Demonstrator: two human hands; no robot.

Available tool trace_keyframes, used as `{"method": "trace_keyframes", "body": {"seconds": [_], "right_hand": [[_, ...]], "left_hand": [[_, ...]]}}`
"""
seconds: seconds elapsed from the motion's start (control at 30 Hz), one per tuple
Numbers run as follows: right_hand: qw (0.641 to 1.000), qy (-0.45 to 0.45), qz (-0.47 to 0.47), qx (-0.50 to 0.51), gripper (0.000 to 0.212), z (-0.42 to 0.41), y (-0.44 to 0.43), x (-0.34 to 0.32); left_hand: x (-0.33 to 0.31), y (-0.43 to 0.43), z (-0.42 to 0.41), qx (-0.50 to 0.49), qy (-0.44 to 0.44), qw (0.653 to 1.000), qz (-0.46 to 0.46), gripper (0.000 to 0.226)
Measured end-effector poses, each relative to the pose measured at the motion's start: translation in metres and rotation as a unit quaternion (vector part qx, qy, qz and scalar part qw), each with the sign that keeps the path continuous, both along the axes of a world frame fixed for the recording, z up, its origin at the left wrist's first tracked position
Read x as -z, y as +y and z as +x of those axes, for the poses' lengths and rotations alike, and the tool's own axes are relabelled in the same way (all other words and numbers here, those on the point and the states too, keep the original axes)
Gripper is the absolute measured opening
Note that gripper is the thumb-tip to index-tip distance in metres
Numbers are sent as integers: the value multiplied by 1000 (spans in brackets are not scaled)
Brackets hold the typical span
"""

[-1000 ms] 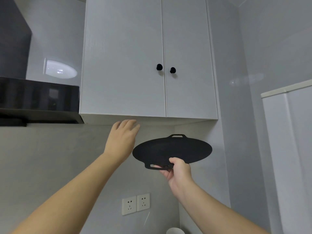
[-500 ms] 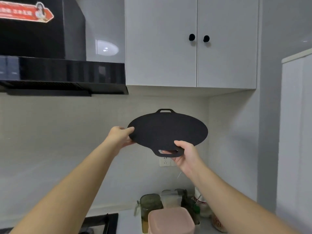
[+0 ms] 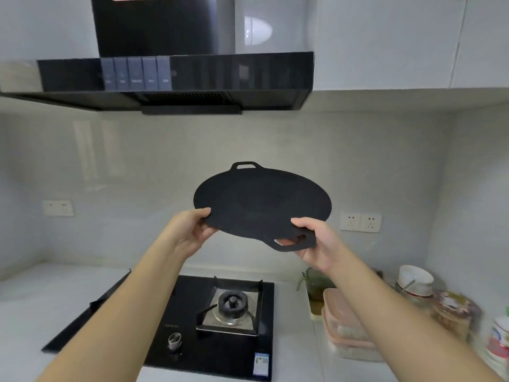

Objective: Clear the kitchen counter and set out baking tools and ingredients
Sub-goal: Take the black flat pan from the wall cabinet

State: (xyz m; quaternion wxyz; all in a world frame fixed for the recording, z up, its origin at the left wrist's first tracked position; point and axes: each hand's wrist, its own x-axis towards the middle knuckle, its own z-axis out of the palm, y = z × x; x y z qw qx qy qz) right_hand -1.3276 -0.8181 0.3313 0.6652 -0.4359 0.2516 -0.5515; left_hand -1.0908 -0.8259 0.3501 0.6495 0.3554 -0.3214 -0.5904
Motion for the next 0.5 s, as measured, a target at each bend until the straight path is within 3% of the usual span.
{"method": "trace_keyframes", "body": {"seconds": [0.23,0.37,0.5], "right_hand": [[993,-84,56,-68,33,109,12,50],[987,-140,52,-65,23,197,29,80],[987,-142,65,-38,15,265,37,104]], "left_hand": [[64,31,119,-68,78,994,38,14],[93,51,187,-113,122,986,31,14],[120,66,236,-155,133,978,26,15]]}}
